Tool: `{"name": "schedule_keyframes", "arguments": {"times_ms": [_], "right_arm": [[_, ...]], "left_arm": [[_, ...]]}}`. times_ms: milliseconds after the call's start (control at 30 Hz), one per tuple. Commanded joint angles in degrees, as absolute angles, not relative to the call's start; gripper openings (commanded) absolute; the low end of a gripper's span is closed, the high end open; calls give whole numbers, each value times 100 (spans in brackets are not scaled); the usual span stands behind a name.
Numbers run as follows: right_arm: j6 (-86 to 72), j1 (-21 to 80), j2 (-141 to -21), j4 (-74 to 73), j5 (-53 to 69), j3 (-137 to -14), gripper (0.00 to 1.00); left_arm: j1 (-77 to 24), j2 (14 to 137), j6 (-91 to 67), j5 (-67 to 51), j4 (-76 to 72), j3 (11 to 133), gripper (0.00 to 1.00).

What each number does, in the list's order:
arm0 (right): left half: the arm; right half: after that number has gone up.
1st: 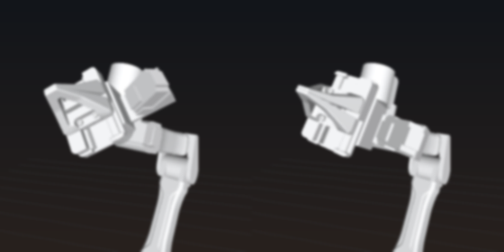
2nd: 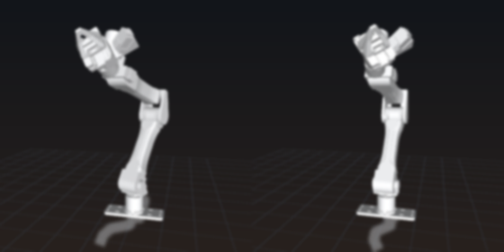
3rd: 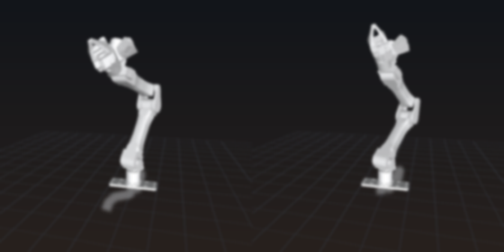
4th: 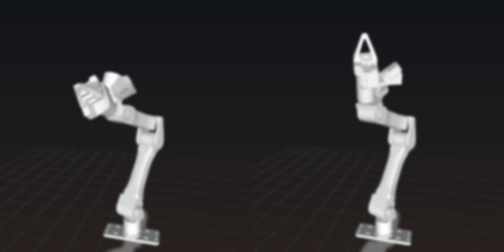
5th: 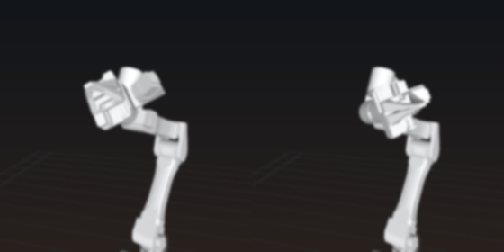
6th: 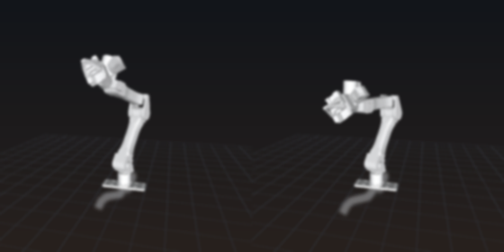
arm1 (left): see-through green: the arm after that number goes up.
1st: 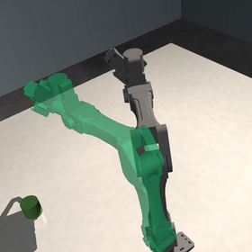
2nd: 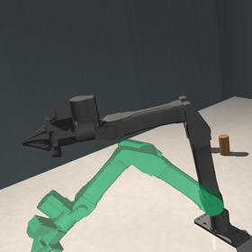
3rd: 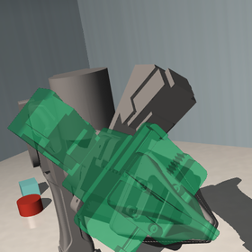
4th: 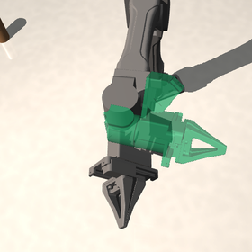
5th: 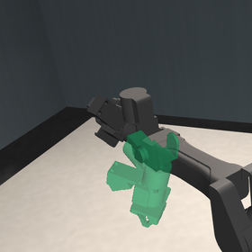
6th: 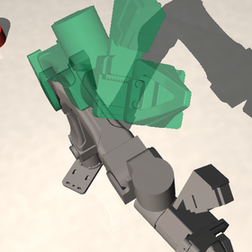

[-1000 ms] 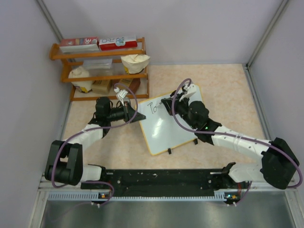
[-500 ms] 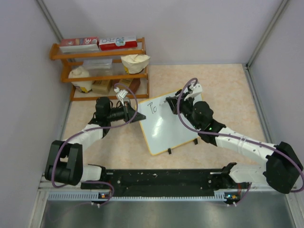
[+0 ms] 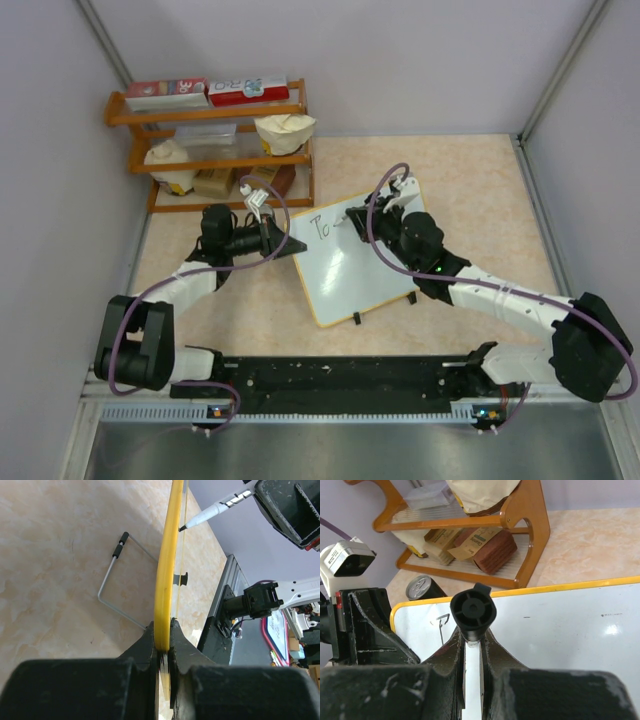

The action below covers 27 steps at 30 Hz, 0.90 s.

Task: Write a sentence on the whiteboard

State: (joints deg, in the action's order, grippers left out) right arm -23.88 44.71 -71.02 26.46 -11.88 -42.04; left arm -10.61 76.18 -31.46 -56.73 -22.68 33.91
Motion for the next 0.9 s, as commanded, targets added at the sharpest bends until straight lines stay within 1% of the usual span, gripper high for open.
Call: {"name": "schedule_keyframes", "arguments": {"times_ms": [0,267,467,867], "right_arm": [[-2434,4412,-7189,2628,-923,-4237,0],[-2470,4421,-7102,2549,-896,-3990,0],[-2496,4421,-7014,2479,-1125,-3920,0],[-2400,4377,-6970,2276,-1503,-4297,0]], "left_arm": [[-1116,7646,-2382,-5423,-2180,3278,0],[-1116,7664,-2391,-5414,-2188,3287,0],[-1125,7664,-2382,-5414,-2197,3270,0],[-1125,7638,-2355,-5414,-2145,3287,0]]}}
